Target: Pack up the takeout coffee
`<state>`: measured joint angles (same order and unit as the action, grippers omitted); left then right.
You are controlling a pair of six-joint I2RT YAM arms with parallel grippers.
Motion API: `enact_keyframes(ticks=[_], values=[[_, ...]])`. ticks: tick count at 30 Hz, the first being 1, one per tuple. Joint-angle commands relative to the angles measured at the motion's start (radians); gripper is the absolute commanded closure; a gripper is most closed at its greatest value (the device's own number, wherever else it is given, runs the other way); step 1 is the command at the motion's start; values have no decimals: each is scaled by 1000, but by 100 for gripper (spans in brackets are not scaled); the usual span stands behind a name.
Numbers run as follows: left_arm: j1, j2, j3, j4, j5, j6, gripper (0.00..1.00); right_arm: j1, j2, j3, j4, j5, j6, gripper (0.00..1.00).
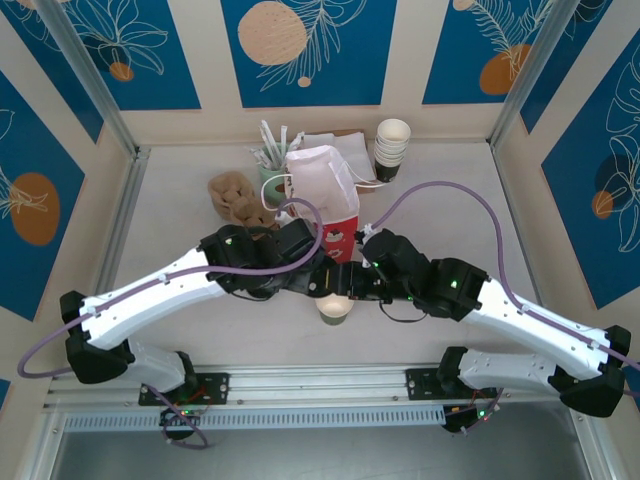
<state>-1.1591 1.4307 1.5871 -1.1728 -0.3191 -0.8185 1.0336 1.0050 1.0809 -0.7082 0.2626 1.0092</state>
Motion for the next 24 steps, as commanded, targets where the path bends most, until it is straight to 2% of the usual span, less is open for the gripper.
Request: enact_keyframes(ticks=[1, 6, 8, 14, 17, 20, 24], values=[[-17, 15, 44, -17, -12, 16, 84, -16, -13, 22, -20, -5, 13, 78], [-25, 16, 50, 21, 12, 42, 84, -50, -33, 14, -45, -15, 5, 95], [-27, 7, 44, 54, 28, 61, 79, -73, -47, 14, -69, -17, 3, 100], [-27, -33, 41, 141, 53, 174, 56, -168, -90, 20, -157, -77, -13, 100], [-27, -60, 45, 183, 43, 276, 46, -241, -92, 32, -220, -163, -36, 100], [-27, -85, 34, 244, 52, 418, 42, -322, -89, 49, -288, -265, -66, 100], [-27, -118, -13, 345, 74, 617, 42, -415, -82, 85, -385, -372, -110, 100]])
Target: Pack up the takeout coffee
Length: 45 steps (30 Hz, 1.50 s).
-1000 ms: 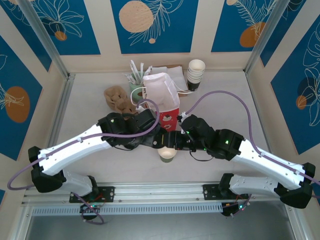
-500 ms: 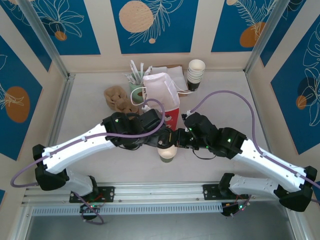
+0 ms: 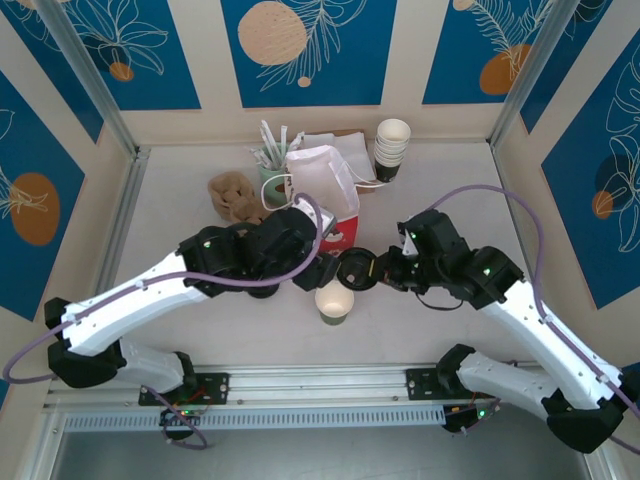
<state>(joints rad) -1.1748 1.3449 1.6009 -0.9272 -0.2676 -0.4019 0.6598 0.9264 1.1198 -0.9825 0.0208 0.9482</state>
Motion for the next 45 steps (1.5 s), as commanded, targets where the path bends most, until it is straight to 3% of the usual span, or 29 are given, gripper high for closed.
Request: enact_keyframes(ticks=[1, 5, 12, 18, 23, 29, 39, 45], values=[[-12, -45, -49, 134, 30, 255, 42, -62, -1, 59, -136, -159, -61, 100], [-13, -87, -129, 256, 78, 449, 42, -132, 13, 107, -220, -250, -92, 100], [-13, -190, -325, 521, 263, 792, 41, -199, 76, 146, -333, -377, -158, 100], [-12, -176, -341, 486, 291, 955, 40, -204, 97, 134, -342, -394, -146, 100], [-13, -194, -375, 508, 366, 967, 39, -213, 103, 112, -317, -432, -138, 100], [-17, -220, -437, 518, 373, 973, 40, -219, 121, 112, -317, -443, -145, 100], [-48, -197, -462, 537, 259, 996, 45, -219, 159, 118, -312, -475, -151, 100], [-49, -174, -451, 529, 245, 1019, 51, -219, 161, 115, -314, -472, -148, 100]])
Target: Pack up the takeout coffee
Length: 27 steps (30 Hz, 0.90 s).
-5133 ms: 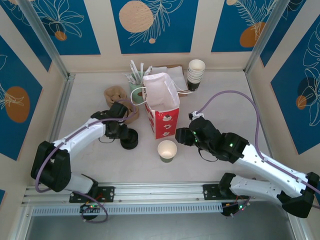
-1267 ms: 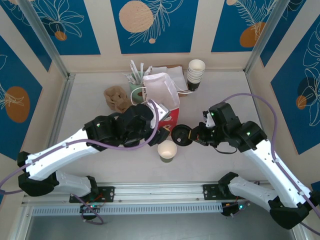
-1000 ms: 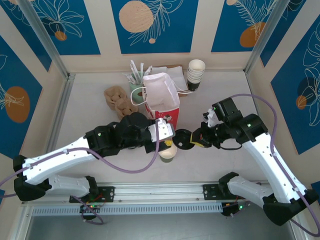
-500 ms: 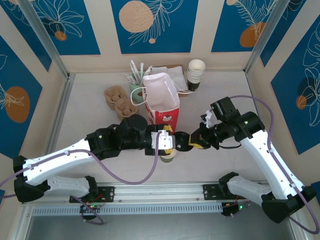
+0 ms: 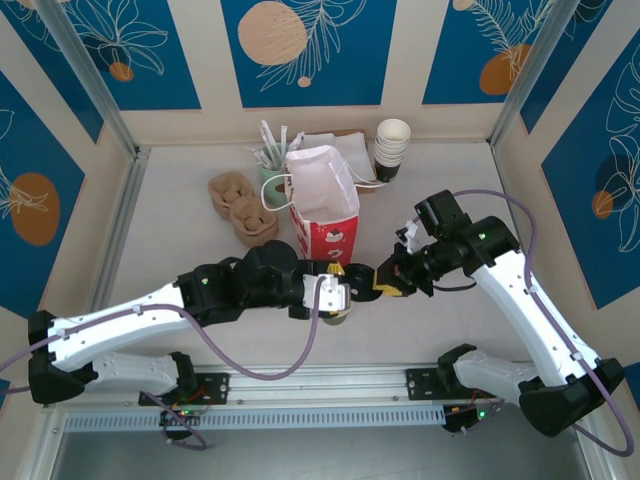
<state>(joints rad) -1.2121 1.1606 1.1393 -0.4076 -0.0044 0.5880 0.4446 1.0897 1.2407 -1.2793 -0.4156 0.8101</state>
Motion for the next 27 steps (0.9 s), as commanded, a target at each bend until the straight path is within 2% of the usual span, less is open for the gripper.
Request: enact_keyframes(ticks=[1, 15, 18, 22, 27], values=[[-12, 14, 13, 9, -19, 34, 52, -3, -2, -7, -17, -36, -10, 100], [-12, 50, 34, 10, -53, 46, 73, 4, 3, -13, -4, -57, -11, 100], [-12, 41, 16, 45, -48, 30, 81, 3, 3, -13, 2, -60, -12, 97], [-12, 45, 20, 34, -66, 19, 83, 3, 2, -13, 6, -60, -12, 92], [-12, 42, 23, 25, -75, -1, 87, 1, -2, -5, 12, -58, -15, 77]])
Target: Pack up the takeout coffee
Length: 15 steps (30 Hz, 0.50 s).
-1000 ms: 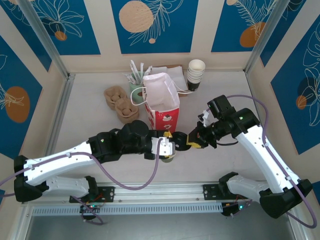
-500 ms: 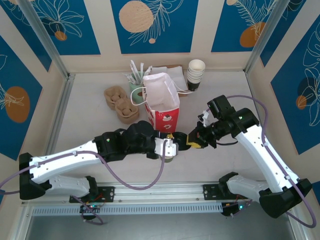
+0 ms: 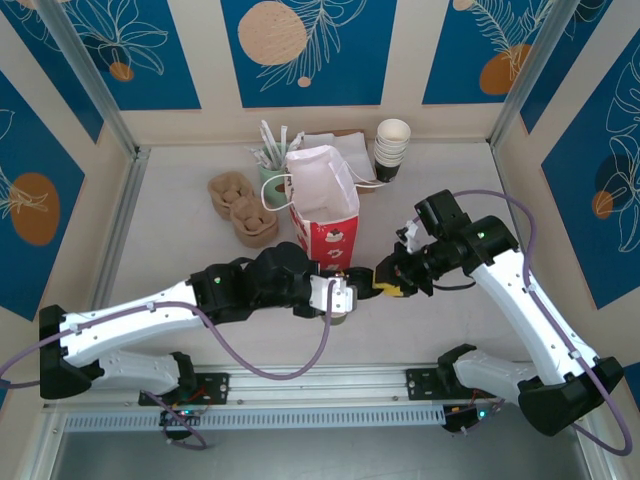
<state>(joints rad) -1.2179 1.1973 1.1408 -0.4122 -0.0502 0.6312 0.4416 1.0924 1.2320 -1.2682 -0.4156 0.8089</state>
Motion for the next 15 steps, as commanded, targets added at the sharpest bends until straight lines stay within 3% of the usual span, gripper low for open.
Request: enact_keyframes(ticks=[1, 4, 11, 15], values=[[-7, 7, 24, 27, -33, -50, 87, 3, -6, 9, 2, -56, -15, 74], [-3, 14, 42, 4, -28, -93, 87, -2, -7, 22, -4, -32, -20, 63], [17, 25, 56, -23, 18, -236, 87, -41, -28, 51, -17, 23, -28, 51], [32, 12, 57, -35, 44, -334, 87, -71, -72, 65, -18, 116, -27, 46]])
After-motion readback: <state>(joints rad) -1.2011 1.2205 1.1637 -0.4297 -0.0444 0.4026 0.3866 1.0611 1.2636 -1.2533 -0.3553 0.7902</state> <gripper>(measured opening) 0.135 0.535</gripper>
